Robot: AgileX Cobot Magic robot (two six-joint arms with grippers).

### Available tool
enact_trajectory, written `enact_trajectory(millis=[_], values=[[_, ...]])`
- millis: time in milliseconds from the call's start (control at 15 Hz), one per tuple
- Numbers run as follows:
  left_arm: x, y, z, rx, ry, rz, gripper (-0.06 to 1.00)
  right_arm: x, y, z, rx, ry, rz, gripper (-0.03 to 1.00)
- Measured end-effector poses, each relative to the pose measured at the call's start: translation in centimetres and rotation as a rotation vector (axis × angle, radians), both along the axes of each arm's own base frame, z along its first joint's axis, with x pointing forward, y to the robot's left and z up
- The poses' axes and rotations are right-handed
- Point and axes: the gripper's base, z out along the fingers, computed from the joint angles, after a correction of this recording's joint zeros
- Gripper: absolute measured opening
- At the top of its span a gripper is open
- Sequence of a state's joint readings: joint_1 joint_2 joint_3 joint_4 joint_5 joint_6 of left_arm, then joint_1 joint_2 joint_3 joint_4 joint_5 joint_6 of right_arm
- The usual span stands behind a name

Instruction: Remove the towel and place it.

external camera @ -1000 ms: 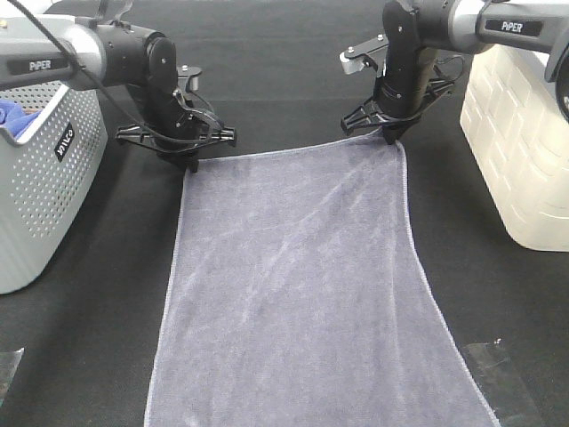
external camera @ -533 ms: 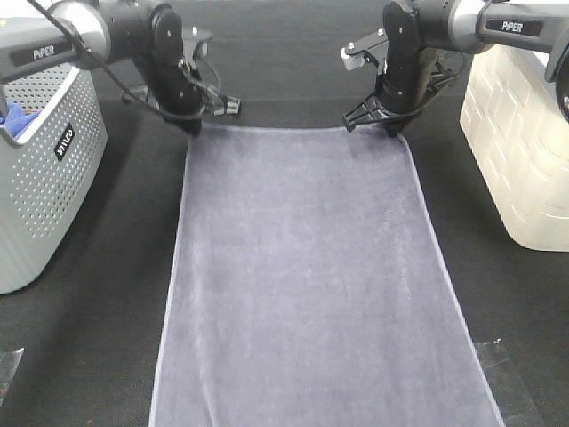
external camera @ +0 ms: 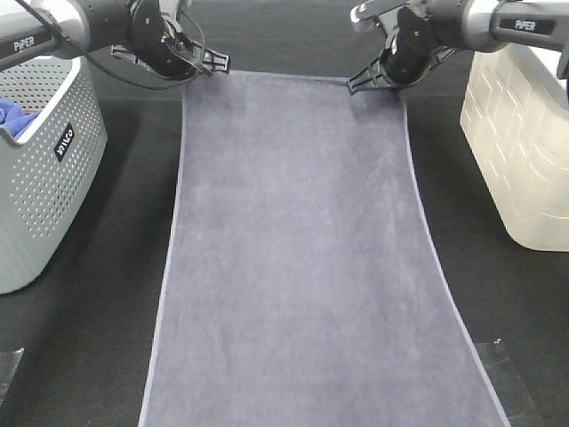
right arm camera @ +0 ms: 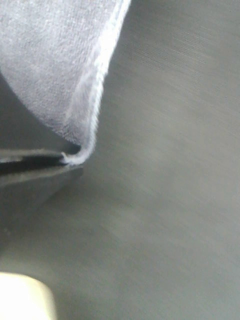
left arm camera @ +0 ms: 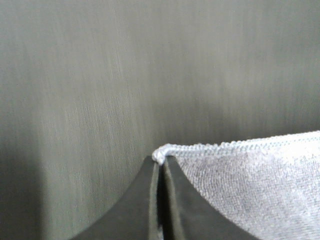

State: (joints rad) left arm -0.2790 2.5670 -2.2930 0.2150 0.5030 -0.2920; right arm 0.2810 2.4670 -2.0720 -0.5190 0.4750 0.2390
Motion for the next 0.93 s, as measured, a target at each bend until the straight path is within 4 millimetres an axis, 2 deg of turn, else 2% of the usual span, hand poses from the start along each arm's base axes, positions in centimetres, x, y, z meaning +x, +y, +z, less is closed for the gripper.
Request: enact_trajectory(millis=[200,333,733,933], values=[[1.0,-0.1,-0.7,-0.024,-0.126,-0.033,0.0,1.2,-1.2,0.7,0.044,-0.12,0.034,0.0],[1.6,-0.3,-1.5,-0.037,-0.206,-0.06,0.0,1.8,-1.9,0.5,0.046,-0.166,0.055,0.0],[2.5,0.5,-4.6,-0.059,-0.296,-0.082,0.0,2.8,-2.2,-3.9,0.073,-0.216,0.132,0.0],[2.5,0.6,-7.1,-0.058,-0.277,-0.085,0.0,3.0,-2.3,-5.6,0.075,-0.216,0.152,0.0]])
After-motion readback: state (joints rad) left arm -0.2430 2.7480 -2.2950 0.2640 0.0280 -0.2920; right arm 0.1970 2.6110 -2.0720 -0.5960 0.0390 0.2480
